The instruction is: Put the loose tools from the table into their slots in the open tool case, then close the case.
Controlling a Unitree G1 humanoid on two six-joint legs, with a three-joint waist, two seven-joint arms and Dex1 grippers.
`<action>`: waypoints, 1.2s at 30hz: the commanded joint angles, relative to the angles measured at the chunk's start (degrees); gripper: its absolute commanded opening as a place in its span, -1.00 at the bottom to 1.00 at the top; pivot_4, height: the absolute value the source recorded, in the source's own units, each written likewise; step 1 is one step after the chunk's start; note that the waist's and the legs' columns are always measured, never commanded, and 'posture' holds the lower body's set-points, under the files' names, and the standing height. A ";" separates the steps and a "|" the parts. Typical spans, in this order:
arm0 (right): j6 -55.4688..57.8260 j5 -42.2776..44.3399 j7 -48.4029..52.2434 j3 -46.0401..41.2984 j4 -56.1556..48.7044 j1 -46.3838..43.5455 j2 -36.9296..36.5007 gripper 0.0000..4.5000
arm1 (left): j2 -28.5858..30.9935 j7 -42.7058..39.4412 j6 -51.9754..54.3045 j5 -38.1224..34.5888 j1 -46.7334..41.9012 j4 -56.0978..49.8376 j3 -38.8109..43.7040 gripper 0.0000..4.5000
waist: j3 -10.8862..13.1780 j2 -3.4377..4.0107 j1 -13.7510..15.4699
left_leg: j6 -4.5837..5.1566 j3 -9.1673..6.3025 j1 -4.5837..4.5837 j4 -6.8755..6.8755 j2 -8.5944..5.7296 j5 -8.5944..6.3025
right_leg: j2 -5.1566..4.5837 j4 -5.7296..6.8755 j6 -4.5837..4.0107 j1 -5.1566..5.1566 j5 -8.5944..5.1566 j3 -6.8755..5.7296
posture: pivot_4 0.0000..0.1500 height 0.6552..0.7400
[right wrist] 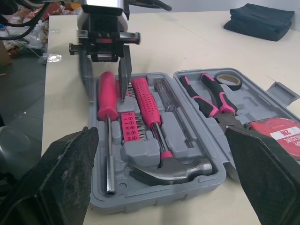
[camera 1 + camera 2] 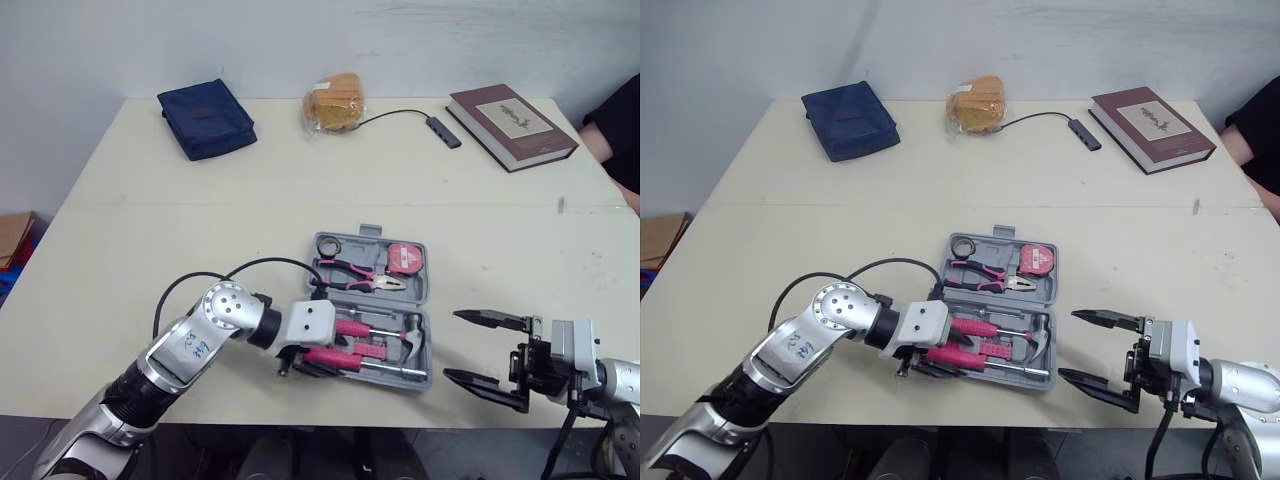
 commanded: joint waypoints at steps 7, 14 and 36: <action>-2.49 -1.72 -1.32 0.75 0.79 -0.86 2.44 1.00 | -4.60 -4.72 -14.10 -8.36 1.84 6.53 9.69 0.27 | -0.01 0.01 0.00 | -0.02 -0.01 0.00 0.02 0.00 0.01 | 0.00 -0.01 0.00 0.01 0.00 -0.04 | 1.00 1.00; -3.52 -2.82 -2.51 1.02 0.70 0.09 3.90 1.00 | -8.23 -5.80 -24.01 -6.84 4.44 12.66 8.91 -0.98 | -0.01 0.01 0.05 | -0.01 0.02 0.00 0.09 -0.01 0.01 | 0.00 0.00 0.01 0.03 0.01 -0.05 | 1.00 1.00; -5.27 -3.93 -4.60 1.17 1.00 2.21 4.85 1.00 | -6.53 -5.20 -18.39 5.64 2.34 19.79 -1.29 -0.98 | -0.07 0.01 -0.05 | 0.01 0.04 0.12 0.08 -0.02 0.01 | 0.04 0.16 0.01 0.06 0.01 -0.06 | 1.00 1.00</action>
